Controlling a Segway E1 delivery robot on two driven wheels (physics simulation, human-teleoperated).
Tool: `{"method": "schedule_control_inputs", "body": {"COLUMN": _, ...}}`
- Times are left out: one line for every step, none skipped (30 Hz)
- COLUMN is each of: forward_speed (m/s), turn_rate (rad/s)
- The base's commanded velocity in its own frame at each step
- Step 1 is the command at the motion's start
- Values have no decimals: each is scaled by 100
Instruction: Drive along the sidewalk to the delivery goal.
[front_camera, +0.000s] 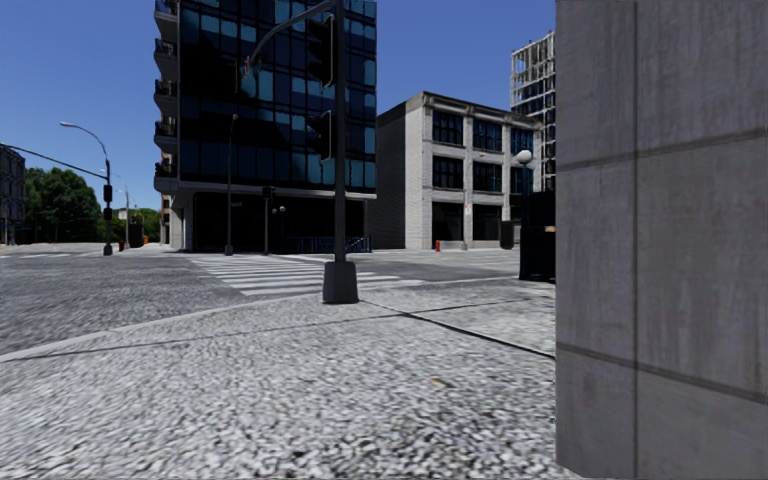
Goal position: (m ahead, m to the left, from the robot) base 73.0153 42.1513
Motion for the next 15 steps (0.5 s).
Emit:
{"method": "schedule_control_inputs", "body": {"forward_speed": 200, "turn_rate": 24}}
{"method": "schedule_control_inputs", "body": {"forward_speed": 200, "turn_rate": 8}}
{"method": "schedule_control_inputs", "body": {"forward_speed": 200, "turn_rate": 0}}
{"method": "schedule_control_inputs", "body": {"forward_speed": 200, "turn_rate": 0}}
{"method": "schedule_control_inputs", "body": {"forward_speed": 200, "turn_rate": 0}}
{"method": "schedule_control_inputs", "body": {"forward_speed": 200, "turn_rate": 0}}
{"method": "schedule_control_inputs", "body": {"forward_speed": 200, "turn_rate": 0}}
{"method": "schedule_control_inputs", "body": {"forward_speed": 200, "turn_rate": 0}}
{"method": "schedule_control_inputs", "body": {"forward_speed": 200, "turn_rate": 0}}
{"method": "schedule_control_inputs", "body": {"forward_speed": 200, "turn_rate": 0}}
{"method": "schedule_control_inputs", "body": {"forward_speed": 200, "turn_rate": 0}}
{"method": "schedule_control_inputs", "body": {"forward_speed": 200, "turn_rate": 0}}
{"method": "schedule_control_inputs", "body": {"forward_speed": 200, "turn_rate": 0}}
{"method": "schedule_control_inputs", "body": {"forward_speed": 200, "turn_rate": 0}}
{"method": "schedule_control_inputs", "body": {"forward_speed": 200, "turn_rate": 0}}
